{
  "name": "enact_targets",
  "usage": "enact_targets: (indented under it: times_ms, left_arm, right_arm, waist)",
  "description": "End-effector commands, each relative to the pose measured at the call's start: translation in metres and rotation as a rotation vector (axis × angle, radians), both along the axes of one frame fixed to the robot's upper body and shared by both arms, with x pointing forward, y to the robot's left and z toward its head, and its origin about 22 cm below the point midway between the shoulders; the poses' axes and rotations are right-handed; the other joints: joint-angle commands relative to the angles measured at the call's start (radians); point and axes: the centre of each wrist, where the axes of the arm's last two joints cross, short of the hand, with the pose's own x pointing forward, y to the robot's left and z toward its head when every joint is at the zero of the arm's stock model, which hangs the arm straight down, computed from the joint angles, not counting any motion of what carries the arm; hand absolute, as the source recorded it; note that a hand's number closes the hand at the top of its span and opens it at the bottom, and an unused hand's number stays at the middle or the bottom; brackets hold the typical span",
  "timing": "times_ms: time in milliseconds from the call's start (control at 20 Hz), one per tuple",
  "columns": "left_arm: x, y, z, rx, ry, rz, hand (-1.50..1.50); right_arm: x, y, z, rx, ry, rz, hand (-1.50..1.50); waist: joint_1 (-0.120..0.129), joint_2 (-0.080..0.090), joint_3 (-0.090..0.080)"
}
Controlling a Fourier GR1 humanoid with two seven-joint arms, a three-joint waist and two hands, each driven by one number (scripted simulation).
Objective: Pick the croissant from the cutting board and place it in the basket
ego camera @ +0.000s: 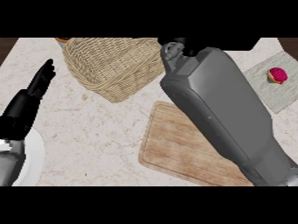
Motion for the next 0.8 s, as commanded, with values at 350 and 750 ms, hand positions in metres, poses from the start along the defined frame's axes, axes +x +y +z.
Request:
enact_targets:
  times_ms: [350, 750]
  left_arm:
    - [0.004, -0.003, 0.002, 0.002, -0.011, -0.042, 0.00]
    - [0.019, -0.014, 0.002, 0.002, -0.005, -0.044, 0.00]
  right_arm:
    - [0.050, 0.031, 0.048, 0.123, 0.174, -0.063, 1.50]
    - [0.072, 0.040, 0.041, 0.148, 0.373, -0.079, 1.50]
  waist:
    - [0.044, 0.013, -0.001]
    - [0.057, 0.019, -0.002]
